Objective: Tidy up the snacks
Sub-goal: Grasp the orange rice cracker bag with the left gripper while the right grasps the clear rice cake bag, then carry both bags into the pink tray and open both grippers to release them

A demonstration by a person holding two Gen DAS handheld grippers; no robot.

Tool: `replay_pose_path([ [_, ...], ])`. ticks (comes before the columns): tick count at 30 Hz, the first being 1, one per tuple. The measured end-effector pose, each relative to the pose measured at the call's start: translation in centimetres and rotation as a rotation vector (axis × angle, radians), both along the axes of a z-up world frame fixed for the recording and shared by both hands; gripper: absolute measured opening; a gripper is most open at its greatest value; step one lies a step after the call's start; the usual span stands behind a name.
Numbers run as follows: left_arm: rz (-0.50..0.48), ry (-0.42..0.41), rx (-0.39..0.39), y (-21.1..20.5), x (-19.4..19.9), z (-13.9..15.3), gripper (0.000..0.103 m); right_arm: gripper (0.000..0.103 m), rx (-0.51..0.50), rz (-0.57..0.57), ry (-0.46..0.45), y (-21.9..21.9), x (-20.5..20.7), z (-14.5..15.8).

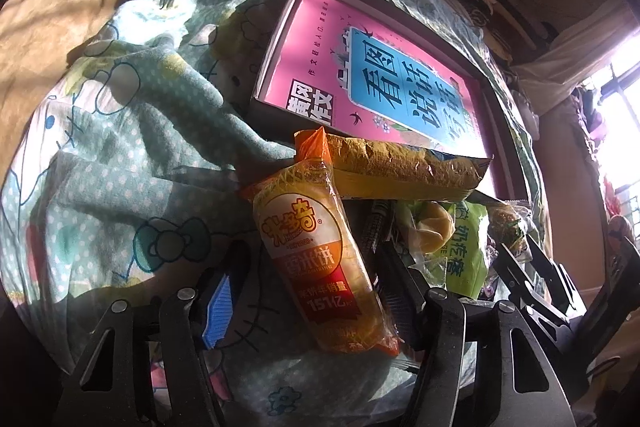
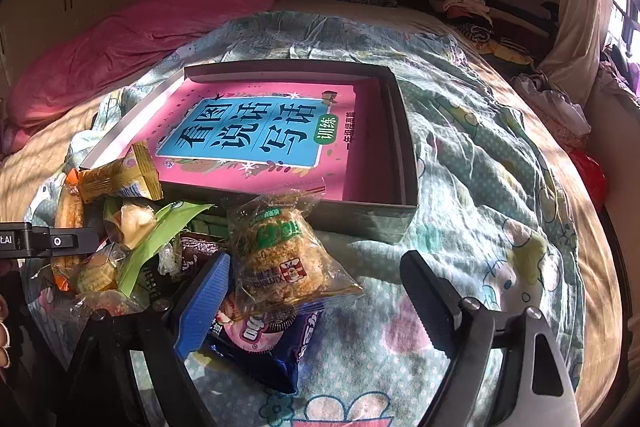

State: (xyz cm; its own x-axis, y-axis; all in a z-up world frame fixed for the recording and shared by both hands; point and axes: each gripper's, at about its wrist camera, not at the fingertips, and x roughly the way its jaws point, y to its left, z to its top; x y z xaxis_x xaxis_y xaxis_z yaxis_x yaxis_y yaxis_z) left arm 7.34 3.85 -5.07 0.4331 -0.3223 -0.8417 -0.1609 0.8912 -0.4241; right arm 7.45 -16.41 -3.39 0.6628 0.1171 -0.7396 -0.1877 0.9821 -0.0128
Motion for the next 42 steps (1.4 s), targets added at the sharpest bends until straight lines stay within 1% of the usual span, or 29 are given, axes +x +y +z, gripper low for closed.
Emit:
replay_pose_path([
  [1,0.002,-0.002,-0.004,0.1,0.1,0.0,0.065,0.077,0.002,0.012,0.000,0.1,0.0,0.0],
  [2,0.003,-0.003,-0.006,0.2,0.1,0.0,0.063,0.071,0.006,0.025,0.001,0.3,0.1,-0.1],
  [3,0.004,-0.005,-0.010,0.3,0.1,0.0,0.059,0.064,0.008,0.037,0.007,0.5,0.1,-0.1],
  [5,0.005,-0.011,-0.025,0.5,0.3,0.0,0.052,0.062,0.008,0.051,0.006,0.7,0.2,-0.2],
  [6,0.004,-0.016,-0.036,0.6,0.3,0.0,0.046,0.060,0.015,0.059,0.006,0.7,0.2,-0.1],
  [9,0.001,-0.026,-0.043,0.7,0.3,0.2,0.044,0.057,0.062,0.077,0.007,0.4,0.2,0.0],
  [16,-0.002,-0.052,-0.057,1.2,-0.8,1.1,0.038,0.055,0.131,0.086,-0.026,-0.5,-0.3,1.0],
  [22,0.005,-0.110,-0.026,2.1,-1.9,3.1,0.036,0.055,0.217,0.041,-0.056,-2.3,-0.5,2.2],
  [27,0.024,-0.162,0.003,2.6,-1.4,4.6,0.036,0.055,0.276,-0.013,-0.082,-4.0,0.2,2.9],
  [36,0.049,-0.241,0.065,2.7,0.5,6.5,0.036,0.055,0.285,-0.021,-0.123,-4.6,1.5,3.7],
  [42,0.054,-0.260,0.109,2.1,2.3,7.1,0.036,0.055,0.277,-0.009,-0.130,-4.3,2.7,3.6],
])
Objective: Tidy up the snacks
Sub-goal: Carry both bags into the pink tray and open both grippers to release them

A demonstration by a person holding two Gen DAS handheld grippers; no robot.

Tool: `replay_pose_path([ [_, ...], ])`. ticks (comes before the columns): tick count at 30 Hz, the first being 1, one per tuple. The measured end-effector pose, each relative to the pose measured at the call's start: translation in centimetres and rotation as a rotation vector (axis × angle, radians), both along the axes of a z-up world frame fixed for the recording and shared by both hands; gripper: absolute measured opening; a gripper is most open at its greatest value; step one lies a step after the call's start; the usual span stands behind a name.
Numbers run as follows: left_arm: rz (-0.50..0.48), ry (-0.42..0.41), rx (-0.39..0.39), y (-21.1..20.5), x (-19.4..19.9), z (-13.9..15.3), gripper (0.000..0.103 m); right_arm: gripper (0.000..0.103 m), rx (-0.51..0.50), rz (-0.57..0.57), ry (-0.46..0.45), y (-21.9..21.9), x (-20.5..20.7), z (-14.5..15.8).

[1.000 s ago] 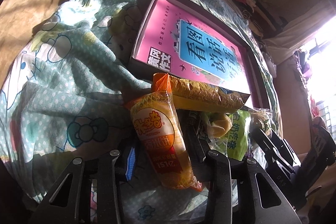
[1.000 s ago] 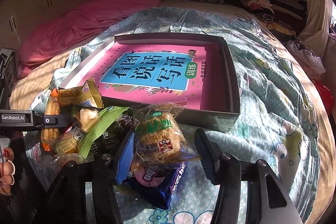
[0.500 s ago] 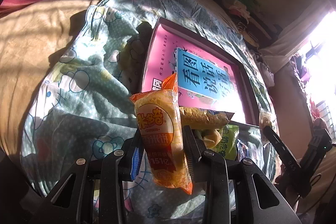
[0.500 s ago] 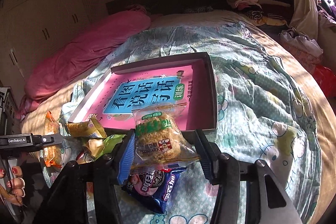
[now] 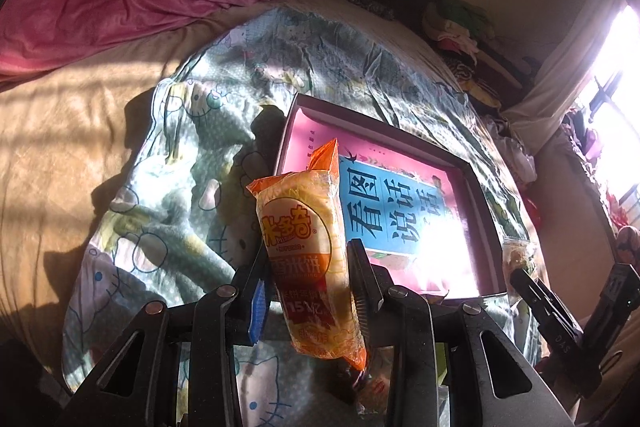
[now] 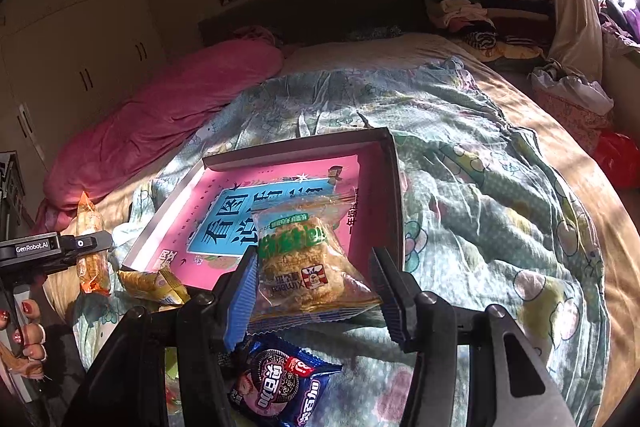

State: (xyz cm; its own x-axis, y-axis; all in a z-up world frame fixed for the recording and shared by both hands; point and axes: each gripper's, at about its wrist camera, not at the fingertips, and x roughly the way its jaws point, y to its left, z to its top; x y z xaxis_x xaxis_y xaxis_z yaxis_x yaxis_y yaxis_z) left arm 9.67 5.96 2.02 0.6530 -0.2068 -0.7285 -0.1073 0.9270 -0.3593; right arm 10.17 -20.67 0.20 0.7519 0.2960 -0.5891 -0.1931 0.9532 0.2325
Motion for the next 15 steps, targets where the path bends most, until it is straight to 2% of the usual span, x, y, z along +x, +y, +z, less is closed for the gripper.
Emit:
replay_pose_path([
  [9,0.003,-0.001,0.084,-1.4,2.6,0.1,0.035,0.055,-0.015,0.011,0.000,0.4,1.5,-0.5],
  [15,-0.014,0.010,0.096,-2.3,4.1,-0.6,0.034,0.055,-0.026,0.013,0.008,0.7,2.4,-1.0],
])
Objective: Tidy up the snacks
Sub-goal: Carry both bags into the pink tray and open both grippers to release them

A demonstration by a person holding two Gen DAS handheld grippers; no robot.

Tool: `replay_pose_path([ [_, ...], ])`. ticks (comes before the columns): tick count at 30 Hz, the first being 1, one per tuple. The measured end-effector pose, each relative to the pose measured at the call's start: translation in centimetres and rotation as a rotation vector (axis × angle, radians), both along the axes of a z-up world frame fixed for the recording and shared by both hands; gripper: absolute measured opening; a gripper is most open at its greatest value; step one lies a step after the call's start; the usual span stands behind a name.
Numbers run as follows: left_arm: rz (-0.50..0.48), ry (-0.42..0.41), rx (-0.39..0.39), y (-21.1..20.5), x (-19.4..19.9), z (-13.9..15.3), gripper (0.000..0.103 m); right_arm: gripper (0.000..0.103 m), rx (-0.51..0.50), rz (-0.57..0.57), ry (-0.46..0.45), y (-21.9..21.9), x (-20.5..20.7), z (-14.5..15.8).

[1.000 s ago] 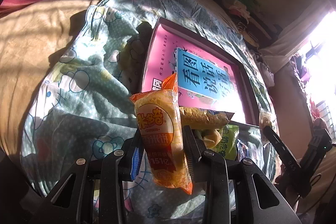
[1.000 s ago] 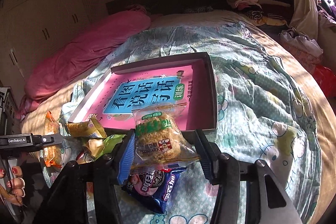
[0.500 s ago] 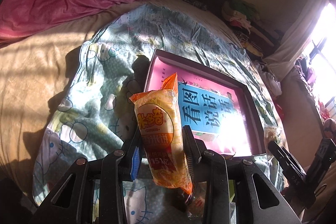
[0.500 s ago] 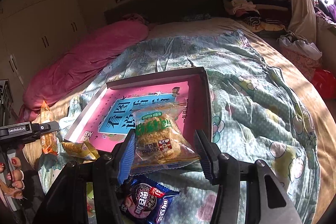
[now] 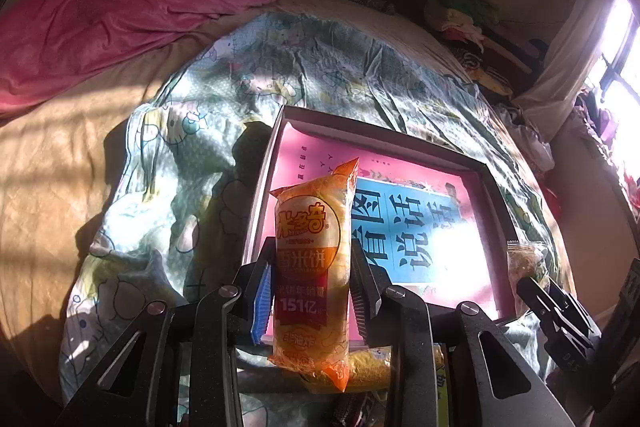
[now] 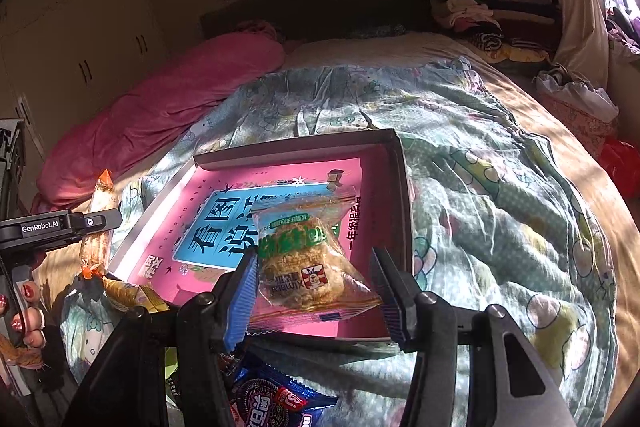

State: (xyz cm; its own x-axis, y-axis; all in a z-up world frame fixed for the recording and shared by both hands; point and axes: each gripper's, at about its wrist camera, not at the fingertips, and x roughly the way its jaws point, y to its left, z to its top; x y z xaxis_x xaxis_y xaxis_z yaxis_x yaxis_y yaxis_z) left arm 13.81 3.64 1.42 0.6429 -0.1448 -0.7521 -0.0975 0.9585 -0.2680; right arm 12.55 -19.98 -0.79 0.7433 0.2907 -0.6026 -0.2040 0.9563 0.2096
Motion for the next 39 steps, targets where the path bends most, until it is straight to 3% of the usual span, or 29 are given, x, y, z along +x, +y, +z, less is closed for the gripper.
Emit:
replay_pose_path([
  [14,-0.050,0.065,0.032,-2.2,1.5,-2.5,0.034,0.055,-0.046,0.004,0.051,0.5,1.1,-1.5],
  [29,-0.110,0.065,0.113,-3.7,1.5,-3.0,0.034,0.055,-0.083,0.035,0.064,1.4,1.1,-2.0],
  [39,-0.091,0.061,0.127,-3.6,3.2,-3.3,0.034,0.055,-0.095,0.041,0.069,1.7,1.0,-2.4],
])
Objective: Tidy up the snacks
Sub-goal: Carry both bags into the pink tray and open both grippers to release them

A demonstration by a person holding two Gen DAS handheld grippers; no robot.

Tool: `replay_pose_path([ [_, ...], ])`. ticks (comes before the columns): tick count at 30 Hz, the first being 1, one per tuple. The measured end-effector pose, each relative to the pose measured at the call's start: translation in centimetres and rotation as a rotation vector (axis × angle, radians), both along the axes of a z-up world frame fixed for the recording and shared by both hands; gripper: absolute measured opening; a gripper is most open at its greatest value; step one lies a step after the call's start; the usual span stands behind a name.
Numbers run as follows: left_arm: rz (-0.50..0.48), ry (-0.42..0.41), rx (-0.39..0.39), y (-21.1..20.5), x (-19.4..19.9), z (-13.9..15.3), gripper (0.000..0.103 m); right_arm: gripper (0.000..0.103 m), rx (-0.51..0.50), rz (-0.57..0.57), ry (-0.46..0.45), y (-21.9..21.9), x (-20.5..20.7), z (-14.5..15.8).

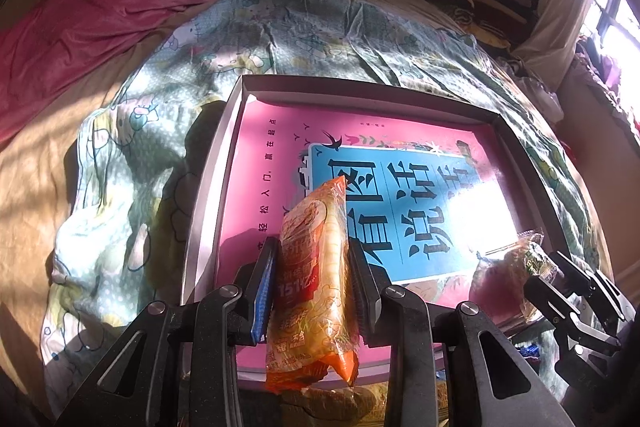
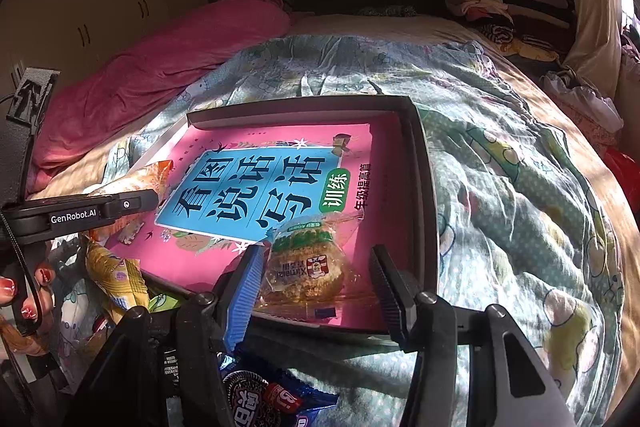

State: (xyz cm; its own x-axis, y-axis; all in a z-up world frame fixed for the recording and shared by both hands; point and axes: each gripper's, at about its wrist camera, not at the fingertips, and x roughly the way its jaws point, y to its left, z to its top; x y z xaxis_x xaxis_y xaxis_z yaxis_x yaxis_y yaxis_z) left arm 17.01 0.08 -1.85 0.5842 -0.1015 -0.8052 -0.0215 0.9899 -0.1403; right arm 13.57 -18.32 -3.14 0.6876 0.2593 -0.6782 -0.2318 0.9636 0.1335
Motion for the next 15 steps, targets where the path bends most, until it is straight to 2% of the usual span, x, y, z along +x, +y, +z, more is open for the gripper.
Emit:
replay_pose_path([
  [9,0.032,0.025,-0.024,0.8,0.7,-0.8,0.034,0.054,-0.081,-0.012,-0.026,0.4,0.0,-0.2],
  [15,0.033,0.038,-0.046,1.1,0.6,-1.0,0.034,0.055,-0.013,0.007,-0.013,0.3,0.2,-0.2],
])
